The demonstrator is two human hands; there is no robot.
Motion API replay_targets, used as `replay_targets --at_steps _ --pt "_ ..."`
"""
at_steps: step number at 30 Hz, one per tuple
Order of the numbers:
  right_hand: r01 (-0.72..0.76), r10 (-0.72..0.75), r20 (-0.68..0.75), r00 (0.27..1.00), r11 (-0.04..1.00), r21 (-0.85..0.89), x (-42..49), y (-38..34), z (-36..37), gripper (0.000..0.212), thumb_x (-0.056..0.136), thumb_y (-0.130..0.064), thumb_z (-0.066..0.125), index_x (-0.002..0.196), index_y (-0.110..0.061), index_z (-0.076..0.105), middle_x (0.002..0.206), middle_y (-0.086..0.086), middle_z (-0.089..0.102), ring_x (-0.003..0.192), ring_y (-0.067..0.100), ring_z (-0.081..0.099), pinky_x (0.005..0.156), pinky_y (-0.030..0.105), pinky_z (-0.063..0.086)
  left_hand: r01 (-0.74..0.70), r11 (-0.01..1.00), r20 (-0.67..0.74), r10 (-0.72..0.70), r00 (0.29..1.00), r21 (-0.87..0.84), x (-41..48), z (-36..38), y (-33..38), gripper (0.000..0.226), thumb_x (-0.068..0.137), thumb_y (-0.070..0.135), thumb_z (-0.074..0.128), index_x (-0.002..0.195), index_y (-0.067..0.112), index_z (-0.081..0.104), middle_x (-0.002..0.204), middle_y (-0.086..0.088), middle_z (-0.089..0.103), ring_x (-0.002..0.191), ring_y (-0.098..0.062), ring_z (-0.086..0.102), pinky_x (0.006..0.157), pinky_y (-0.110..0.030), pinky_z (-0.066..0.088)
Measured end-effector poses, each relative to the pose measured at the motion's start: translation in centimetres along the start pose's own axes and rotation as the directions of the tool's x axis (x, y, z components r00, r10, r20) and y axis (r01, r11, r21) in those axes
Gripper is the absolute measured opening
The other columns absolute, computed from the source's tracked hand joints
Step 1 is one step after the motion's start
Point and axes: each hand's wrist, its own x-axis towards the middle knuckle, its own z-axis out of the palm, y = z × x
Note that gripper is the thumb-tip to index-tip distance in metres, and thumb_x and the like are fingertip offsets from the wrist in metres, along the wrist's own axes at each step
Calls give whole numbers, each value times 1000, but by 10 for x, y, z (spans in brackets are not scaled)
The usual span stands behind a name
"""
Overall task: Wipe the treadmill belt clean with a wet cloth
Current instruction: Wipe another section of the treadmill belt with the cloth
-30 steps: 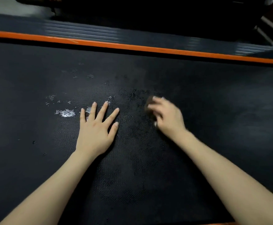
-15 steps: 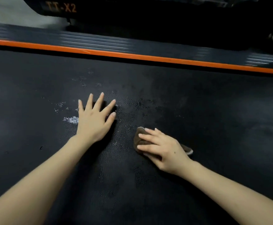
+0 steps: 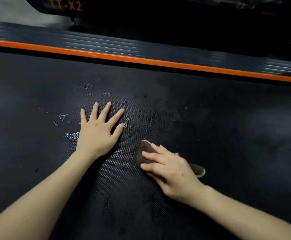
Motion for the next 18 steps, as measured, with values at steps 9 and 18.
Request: replay_targets --at_steps 9,18 --pt "-586 545 -280 790 806 -85 117 104 -15 21 82 -12 63 100 -14 74 116 7 67 111 27 60 101 34 40 14 1000 4 -14 1000 -27 0 2 0 65 84 66 0 144 51 18 158 1 16 146 -29 5 115 -56 -2" --pt "-103 90 -89 992 983 -150 49 95 -25 26 77 -8 62 99 -14 73 113 9 68 109 28 62 98 38 46 -7 999 -9 6 1000 -37 -1 0 0 61 88 63 9 144 46 27 156 -3 24 145 -33 12 114 -60 2"
